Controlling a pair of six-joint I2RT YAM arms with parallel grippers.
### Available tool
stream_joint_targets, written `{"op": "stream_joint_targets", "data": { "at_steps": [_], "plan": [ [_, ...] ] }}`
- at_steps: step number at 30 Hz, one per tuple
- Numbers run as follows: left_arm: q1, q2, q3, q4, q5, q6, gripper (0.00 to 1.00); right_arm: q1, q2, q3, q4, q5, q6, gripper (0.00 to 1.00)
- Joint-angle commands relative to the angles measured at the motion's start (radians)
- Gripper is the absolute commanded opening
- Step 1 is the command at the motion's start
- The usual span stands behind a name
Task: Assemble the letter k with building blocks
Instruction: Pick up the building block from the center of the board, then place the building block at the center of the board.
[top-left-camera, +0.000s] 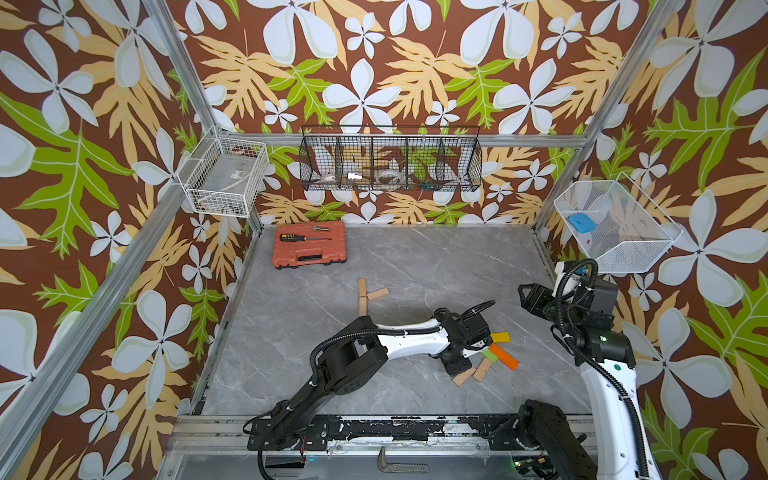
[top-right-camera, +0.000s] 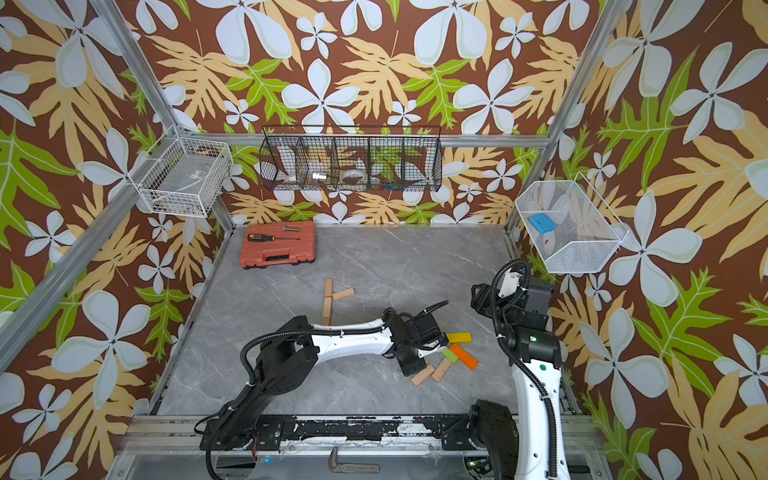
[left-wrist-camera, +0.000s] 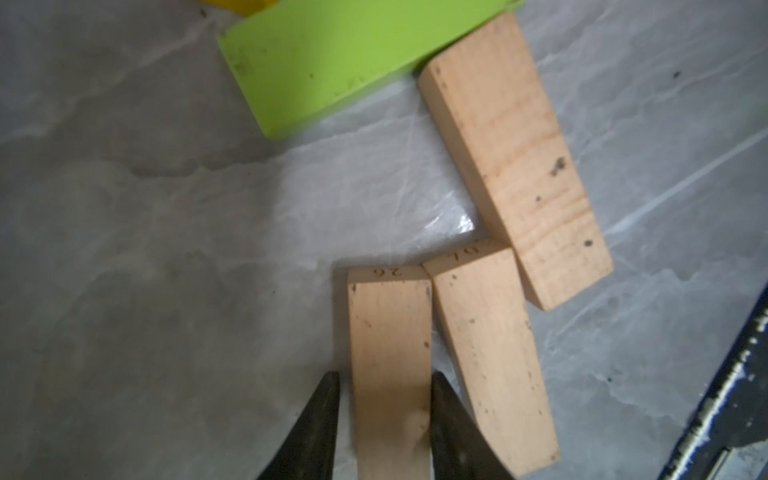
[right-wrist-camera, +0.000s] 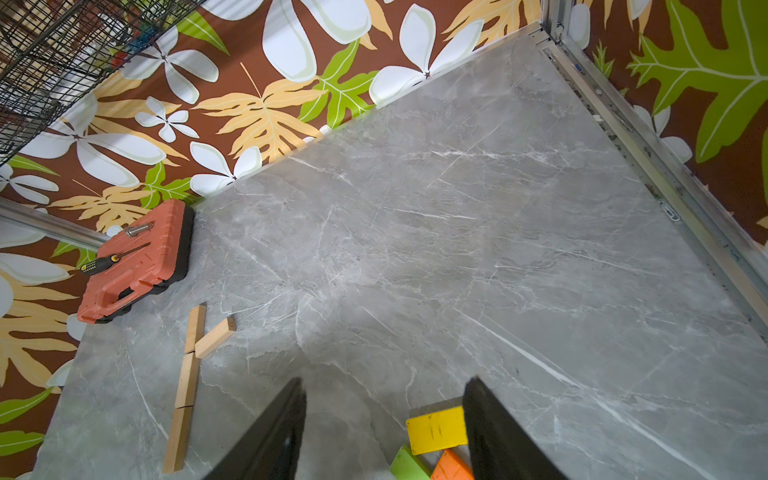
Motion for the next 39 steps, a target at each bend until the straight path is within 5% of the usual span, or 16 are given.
{"op": "stream_joint_targets", "data": {
  "at_steps": [1,10,17,25,39],
  "plan": [
    [-0.001,0.010,0.010,-0.035,-0.001,0.014,0.36,0.000,0.003,0.000,0.029,-0.015,0.003,0.63],
    [0.008,-0.023,-0.026,-0.069,-0.047,0.109,0.13,0.000,0.003,0.008,0.029,-0.009,0.007,0.63],
    [0.100,-0.256,-0.237,0.000,-0.123,0.285,0.05,0.000,-0.009,0.010,0.029,-0.012,0.012,0.63],
    [0.265,-0.541,-0.479,-0.012,-0.054,0.757,0.00,0.001,-0.017,-0.007,0.039,-0.030,0.031,0.63],
    [0.451,-0.312,-0.304,-0.056,-0.214,1.037,0.00,0.001,-0.036,-0.021,0.024,-0.033,0.082,0.63]
  ]
}}
